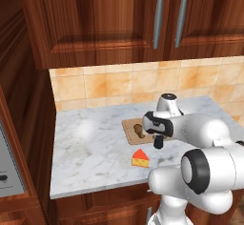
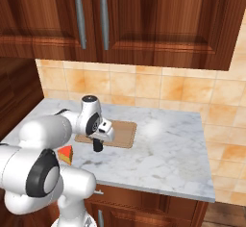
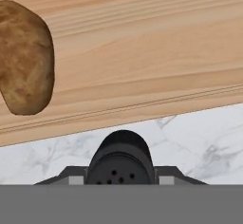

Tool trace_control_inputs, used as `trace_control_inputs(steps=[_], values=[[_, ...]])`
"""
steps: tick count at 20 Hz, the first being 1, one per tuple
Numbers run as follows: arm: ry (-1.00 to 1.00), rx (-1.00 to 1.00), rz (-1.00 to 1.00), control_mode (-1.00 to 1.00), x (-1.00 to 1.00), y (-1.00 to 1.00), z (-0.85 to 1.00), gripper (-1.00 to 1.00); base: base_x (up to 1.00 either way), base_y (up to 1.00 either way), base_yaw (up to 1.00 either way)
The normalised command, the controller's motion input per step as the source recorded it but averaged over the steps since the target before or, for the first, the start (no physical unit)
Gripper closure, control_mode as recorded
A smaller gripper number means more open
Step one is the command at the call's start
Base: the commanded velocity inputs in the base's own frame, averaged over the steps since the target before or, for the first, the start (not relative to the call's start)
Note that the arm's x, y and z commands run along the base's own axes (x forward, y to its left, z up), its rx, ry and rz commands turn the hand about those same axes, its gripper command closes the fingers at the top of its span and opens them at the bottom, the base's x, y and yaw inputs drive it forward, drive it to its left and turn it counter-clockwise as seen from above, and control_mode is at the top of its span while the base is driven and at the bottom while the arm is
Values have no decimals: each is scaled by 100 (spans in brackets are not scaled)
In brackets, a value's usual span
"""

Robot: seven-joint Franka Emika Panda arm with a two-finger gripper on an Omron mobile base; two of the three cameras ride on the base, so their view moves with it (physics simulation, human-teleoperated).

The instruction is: Retrieve the reheated potato from the microwave, then place the potato, cheese, and condiment on the cutting board.

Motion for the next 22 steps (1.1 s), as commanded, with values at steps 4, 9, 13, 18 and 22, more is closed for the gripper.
trace_control_inputs(steps=[4,9,13,18,22], values=[[4,0,0,-100,0,-2,7,100,0,0,0],[0,0,0,-100,12,-1,39,100,0,0,0],[1,0,0,-100,36,0,20,100,0,0,0],[1,0,0,-100,55,0,-3,100,0,0,0],[1,0,0,-100,56,-2,-15,100,0,0,0]])
